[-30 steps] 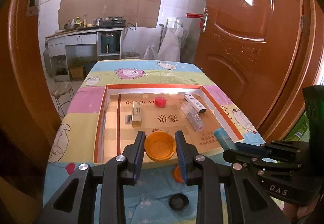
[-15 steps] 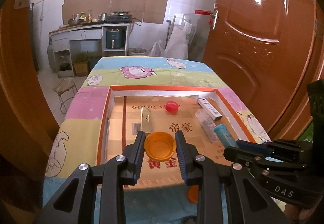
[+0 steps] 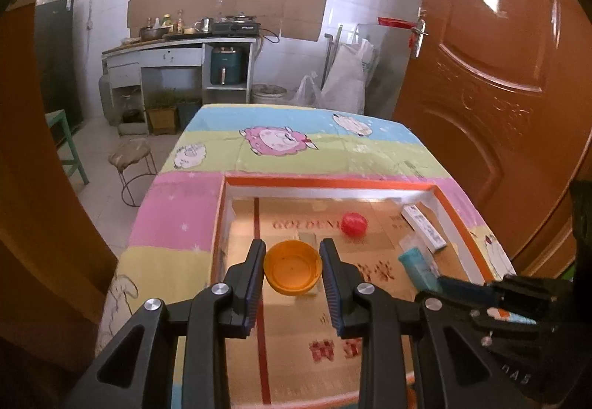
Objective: Organize rigid objects
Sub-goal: 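Carry the orange cap with the left gripper while the right gripper carries the lighter into the lid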
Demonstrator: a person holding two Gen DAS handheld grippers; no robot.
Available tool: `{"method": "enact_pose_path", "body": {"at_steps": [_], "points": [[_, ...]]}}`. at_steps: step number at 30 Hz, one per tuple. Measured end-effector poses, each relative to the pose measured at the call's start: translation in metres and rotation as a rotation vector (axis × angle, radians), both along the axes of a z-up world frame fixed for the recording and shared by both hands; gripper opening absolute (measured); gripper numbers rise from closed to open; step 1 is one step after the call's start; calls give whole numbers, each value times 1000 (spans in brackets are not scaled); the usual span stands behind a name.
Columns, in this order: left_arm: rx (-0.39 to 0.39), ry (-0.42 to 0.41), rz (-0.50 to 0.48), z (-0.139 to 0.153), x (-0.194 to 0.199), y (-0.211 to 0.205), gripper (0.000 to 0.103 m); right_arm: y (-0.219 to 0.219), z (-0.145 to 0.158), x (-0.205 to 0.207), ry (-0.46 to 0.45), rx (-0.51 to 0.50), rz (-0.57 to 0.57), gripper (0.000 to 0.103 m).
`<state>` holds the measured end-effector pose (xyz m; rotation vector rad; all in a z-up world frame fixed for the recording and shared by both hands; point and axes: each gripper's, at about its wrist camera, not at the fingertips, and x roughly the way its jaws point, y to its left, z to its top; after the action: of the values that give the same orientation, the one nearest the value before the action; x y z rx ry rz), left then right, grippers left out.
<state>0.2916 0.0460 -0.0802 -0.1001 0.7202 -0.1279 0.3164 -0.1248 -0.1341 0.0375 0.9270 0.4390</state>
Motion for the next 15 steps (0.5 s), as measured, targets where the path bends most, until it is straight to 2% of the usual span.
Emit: {"method": "enact_pose_path", "body": {"at_steps": [7,15], "points": [[20,0,-1,6,28,3,31,3,-6,18,10,-1,6,22],[50,30,0,-2,53,1,31,6,-7,33,7,-12,8,22]]}}
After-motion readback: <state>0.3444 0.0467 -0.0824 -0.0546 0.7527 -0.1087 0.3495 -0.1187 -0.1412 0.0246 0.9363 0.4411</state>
